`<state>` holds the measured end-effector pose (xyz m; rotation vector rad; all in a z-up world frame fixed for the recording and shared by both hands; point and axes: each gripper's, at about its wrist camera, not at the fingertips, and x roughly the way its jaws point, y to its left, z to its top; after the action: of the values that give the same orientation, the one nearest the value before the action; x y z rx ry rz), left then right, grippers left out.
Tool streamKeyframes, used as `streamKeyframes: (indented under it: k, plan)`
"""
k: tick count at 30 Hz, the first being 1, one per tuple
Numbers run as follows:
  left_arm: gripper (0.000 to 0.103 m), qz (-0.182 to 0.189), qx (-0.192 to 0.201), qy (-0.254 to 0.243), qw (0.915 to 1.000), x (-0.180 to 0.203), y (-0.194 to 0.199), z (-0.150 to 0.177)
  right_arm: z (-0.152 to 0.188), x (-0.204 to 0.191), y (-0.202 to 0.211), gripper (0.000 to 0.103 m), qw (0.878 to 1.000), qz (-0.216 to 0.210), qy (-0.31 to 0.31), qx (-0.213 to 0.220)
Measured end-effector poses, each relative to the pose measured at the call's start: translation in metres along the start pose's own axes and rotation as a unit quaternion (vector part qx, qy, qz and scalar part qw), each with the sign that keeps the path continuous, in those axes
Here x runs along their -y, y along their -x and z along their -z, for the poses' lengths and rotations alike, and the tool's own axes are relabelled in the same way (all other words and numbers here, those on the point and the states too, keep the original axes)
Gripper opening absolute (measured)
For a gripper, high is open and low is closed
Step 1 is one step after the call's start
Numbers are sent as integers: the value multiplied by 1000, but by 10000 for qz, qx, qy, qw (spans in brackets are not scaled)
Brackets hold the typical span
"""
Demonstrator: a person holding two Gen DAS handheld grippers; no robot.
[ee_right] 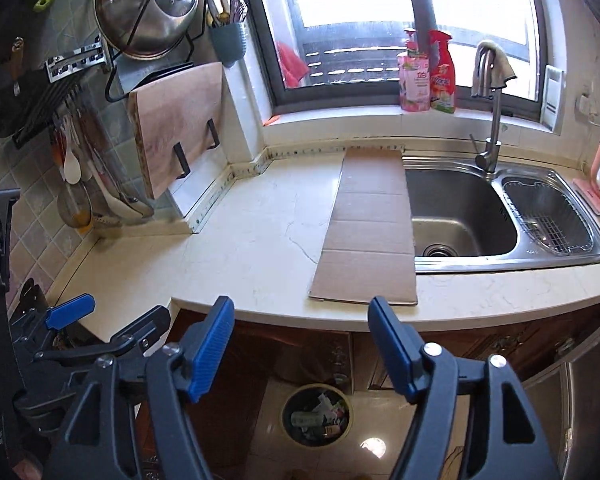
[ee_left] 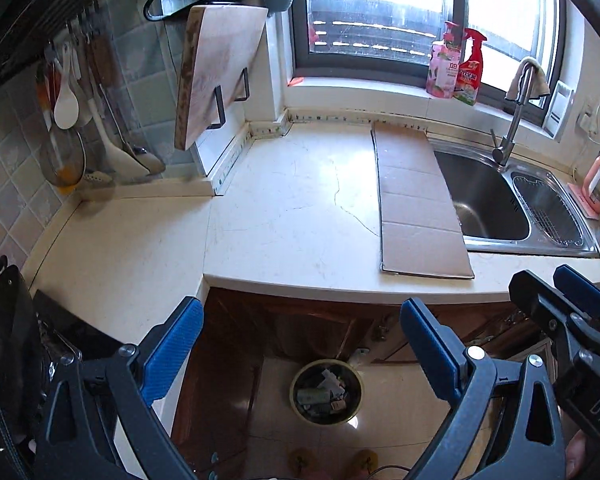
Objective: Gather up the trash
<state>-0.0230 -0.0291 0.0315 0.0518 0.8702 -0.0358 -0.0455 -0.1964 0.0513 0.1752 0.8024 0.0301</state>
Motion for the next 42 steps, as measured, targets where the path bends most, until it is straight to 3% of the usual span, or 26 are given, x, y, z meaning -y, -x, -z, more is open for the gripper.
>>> streamKeyframes:
  k: [18,42]
  plan:
    - [98,183,29,-70,9998,3,1,-6,7,1,0,71,9992,296,-282,-1]
    - [97,-62,-160,89,9998,-8,-7,-2,5,-10,-8,71,9995,273,-98,-137]
